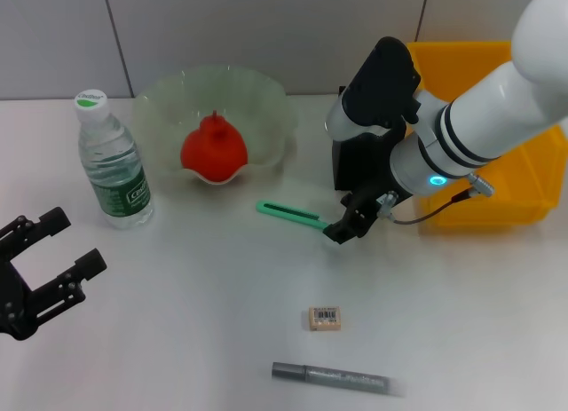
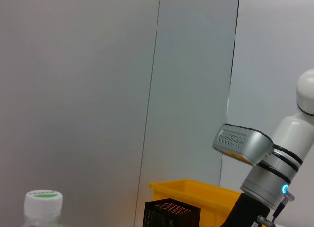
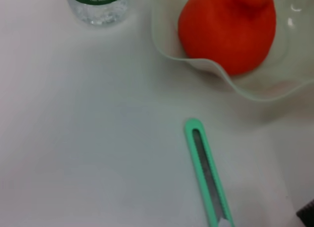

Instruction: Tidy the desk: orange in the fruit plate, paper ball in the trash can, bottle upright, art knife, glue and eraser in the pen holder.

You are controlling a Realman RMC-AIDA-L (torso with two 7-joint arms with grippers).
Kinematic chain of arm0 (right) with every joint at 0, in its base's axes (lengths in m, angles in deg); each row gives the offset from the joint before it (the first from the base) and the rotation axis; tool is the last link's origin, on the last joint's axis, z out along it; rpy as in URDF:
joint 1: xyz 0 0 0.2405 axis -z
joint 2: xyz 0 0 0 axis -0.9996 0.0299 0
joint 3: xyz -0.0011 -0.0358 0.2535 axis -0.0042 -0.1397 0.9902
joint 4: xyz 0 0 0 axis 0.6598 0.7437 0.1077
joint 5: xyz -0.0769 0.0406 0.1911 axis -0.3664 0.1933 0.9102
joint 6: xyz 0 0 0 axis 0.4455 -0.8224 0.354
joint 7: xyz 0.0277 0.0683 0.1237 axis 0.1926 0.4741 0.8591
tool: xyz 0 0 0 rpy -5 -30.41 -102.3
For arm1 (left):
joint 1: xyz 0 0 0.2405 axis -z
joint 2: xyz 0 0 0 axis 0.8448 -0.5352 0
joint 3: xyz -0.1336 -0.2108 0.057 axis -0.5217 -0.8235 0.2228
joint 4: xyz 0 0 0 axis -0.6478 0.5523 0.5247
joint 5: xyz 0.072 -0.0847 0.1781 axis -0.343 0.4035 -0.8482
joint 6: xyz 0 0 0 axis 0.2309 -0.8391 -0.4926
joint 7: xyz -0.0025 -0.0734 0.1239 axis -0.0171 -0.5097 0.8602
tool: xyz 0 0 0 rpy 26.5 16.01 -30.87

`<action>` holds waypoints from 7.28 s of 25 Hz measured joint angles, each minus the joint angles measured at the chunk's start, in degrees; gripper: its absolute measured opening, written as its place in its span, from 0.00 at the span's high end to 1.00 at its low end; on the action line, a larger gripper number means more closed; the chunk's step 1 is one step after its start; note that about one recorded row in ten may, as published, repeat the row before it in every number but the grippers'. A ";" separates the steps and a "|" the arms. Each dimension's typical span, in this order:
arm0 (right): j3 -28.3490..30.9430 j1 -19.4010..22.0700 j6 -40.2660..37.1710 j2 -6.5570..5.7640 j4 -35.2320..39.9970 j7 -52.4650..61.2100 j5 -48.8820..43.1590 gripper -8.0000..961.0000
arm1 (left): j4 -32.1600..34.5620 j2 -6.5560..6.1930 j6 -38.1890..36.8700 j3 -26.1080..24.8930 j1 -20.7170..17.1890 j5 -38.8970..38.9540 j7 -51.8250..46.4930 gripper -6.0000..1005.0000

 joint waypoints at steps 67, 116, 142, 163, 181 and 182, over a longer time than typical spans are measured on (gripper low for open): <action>-0.08 0.52 2.76 0.00 -3.25 -1.95 1.52 0.74 | -1.40 0.02 0.49 -0.34 1.24 0.00 0.23 0.25; 13.94 13.05 -43.10 -0.55 40.36 15.69 5.02 0.80 | -2.75 0.47 6.04 -0.31 3.45 -2.73 17.42 0.25; 23.11 13.93 -48.39 -1.45 37.87 13.93 14.50 0.80 | -13.55 0.80 11.78 -0.26 8.74 7.74 53.03 0.25; 19.33 4.70 -39.72 -0.90 26.57 13.03 14.44 0.80 | -20.08 1.08 15.71 -0.04 12.52 11.64 78.91 0.25; 19.94 2.91 -38.57 -1.02 18.02 18.13 18.10 0.80 | -23.74 0.96 15.59 -0.22 12.26 13.83 81.83 0.25; 19.96 2.91 -38.65 -1.08 17.26 18.49 18.16 0.80 | -24.74 0.92 15.22 -0.29 12.10 13.83 83.46 0.25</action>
